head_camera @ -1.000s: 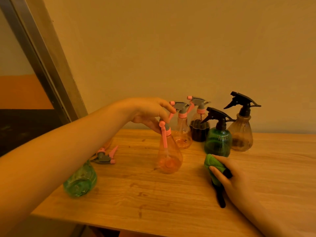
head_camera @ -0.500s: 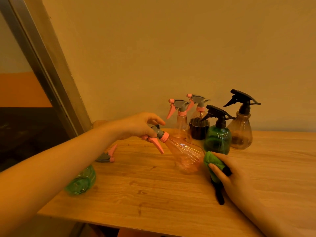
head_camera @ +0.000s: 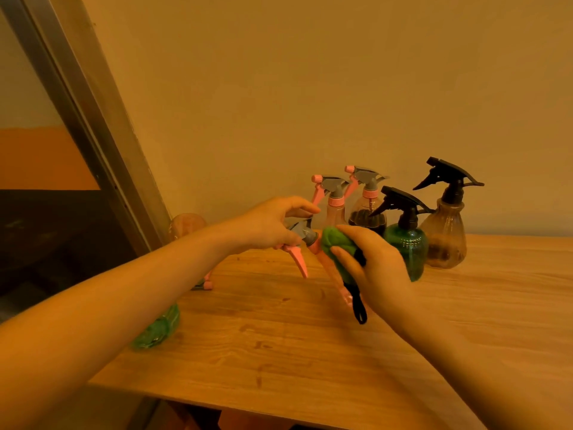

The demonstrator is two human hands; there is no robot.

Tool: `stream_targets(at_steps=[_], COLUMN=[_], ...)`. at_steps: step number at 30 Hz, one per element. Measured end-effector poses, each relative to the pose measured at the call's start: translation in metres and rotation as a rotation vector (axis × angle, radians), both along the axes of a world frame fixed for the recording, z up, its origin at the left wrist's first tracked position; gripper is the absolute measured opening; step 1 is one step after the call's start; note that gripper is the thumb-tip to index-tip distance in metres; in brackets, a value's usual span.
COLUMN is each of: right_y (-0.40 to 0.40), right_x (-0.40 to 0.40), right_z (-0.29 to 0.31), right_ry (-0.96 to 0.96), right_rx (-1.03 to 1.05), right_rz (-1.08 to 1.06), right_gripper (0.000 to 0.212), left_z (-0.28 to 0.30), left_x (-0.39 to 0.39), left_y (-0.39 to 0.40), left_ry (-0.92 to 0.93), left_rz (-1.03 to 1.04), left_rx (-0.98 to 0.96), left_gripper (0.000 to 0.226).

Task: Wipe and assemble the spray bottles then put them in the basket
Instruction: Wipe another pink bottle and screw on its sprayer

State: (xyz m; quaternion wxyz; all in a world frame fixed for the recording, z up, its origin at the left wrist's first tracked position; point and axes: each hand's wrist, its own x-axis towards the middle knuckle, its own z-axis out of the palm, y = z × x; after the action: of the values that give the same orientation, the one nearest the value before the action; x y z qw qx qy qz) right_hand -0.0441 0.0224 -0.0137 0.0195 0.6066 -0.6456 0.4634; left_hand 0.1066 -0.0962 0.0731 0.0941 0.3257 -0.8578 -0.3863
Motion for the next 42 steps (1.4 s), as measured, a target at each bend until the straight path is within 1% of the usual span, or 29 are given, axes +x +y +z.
stream_targets(at_steps=[3, 6, 9, 12, 17, 19, 22, 25, 29, 32, 34, 37, 39, 42], right_y=[-0.005, -0.004, 0.001, 0.012, 0.035, 0.036, 0.029, 0.016, -0.003, -0.005, 0.001, 0.014, 0.022, 0.03], right_x=[0.004, -0.004, -0.018, -0.032, -0.049, -0.05, -0.044, -0.031, -0.017, -0.022, -0.03, -0.044, -0.051, -0.054], right_z=[-0.007, -0.017, -0.026, -0.038, -0.055, -0.052, -0.04, -0.021, -0.004, -0.009, -0.016, -0.027, -0.032, -0.035], right_ry=[0.057, 0.11, 0.126, 0.079, -0.014, -0.04, -0.025, -0.042, -0.039, -0.06, -0.08, -0.143, -0.175, -0.178], right_rx=[0.084, 0.124, 0.168, 0.183, 0.19, 0.187, 0.147, 0.102, 0.139, 0.208, 0.251, 0.258, 0.249, 0.236], right_rz=[0.036, 0.042, 0.047, 0.067, 0.05, 0.045, 0.038, 0.076, 0.119, 0.144, 0.148, 0.142, 0.133, 0.132], right_gripper=[0.046, 0.047, 0.049, 0.054, 0.053, 0.052, 0.049, 0.039, 0.039, 0.043, 0.044, 0.034, 0.031, 0.031], left_z=[-0.002, -0.008, -0.013, -0.02, -0.025, -0.025, -0.026, -0.024, -0.021, -0.022, -0.026, -0.034, -0.037, -0.036], left_x=[0.0, 0.004, 0.008, 0.012, 0.009, 0.007, 0.005, 0.002, 0.001, 0.006, 0.012, 0.021, 0.023, 0.021], left_y=[-0.003, -0.008, -0.013, -0.017, -0.02, -0.022, -0.024, -0.02, -0.012, -0.014, -0.018, -0.023, -0.026, -0.027], left_ry=[-0.006, 0.007, 0.034, 0.076, 0.193, 0.203, 0.182, 0.161, 0.149, 0.118, 0.087, 0.036, 0.003, -0.059], left_rz=[-0.004, -0.007, -0.006, 0.0, -0.061, -0.091, -0.139, -0.189, -0.265, -0.274, -0.259, -0.246, -0.236, -0.22], left_rx=[-0.01, 0.024, 0.058, 0.085, 0.092, 0.08, 0.007, -0.073, -0.157, -0.245, -0.254, -0.231, -0.242, -0.378], left_gripper=[0.064, 0.071, 0.073, 0.074, 0.075, 0.076, 0.077, 0.078, 0.078, 0.08, 0.081, 0.085, 0.084, 0.074])
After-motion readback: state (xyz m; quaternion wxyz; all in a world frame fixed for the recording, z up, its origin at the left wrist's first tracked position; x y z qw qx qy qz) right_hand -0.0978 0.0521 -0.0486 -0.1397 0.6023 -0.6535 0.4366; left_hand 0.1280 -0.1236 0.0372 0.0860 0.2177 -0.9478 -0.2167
